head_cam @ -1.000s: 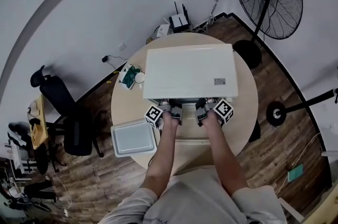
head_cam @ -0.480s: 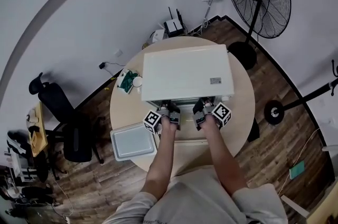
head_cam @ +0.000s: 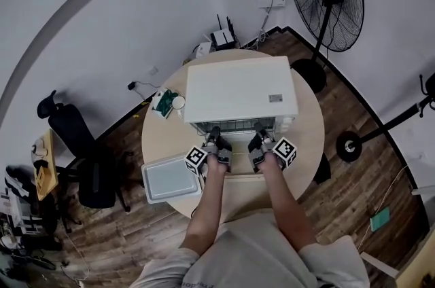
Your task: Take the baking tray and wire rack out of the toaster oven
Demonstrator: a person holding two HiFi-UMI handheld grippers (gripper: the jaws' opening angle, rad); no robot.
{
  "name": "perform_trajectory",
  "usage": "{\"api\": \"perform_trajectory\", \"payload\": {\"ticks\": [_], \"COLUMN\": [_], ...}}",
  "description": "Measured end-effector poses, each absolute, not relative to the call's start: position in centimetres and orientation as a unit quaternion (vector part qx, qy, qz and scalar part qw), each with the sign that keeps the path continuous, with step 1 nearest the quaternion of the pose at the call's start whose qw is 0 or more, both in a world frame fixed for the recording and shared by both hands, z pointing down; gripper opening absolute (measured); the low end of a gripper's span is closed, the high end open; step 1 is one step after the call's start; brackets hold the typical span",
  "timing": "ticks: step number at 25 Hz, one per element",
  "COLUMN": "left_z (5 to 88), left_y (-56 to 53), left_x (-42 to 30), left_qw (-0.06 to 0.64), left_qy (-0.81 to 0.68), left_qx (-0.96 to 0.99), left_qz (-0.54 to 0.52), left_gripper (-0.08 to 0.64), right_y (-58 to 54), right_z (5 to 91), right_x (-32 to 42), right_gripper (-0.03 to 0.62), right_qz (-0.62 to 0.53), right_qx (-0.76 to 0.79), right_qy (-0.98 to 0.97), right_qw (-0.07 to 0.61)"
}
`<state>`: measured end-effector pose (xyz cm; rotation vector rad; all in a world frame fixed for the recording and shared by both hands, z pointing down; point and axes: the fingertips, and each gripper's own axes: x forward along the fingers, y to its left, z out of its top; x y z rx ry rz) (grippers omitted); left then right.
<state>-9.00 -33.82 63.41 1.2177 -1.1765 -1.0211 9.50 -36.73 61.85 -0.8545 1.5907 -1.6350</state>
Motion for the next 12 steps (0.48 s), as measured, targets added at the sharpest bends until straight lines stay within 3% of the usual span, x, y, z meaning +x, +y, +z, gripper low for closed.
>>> {"api": "perform_trajectory", "payload": {"ticks": [12], "left_z": [63.1], "left_y": [-29.6], "left_x": [-8.4], "left_qw": [0.549], "left_qy": [-0.492], "left_qx": [0.53], "left_qz": [-0.42], "left_gripper": [0.054], "right_y": [-32.3], "right_z": [61.5], "right_x": [10.4], "right_gripper": [0.0], "right_qz": [-0.621], "right_qx": [-0.329], "right_qy": [0.622], "right_qw": [0.346]}}
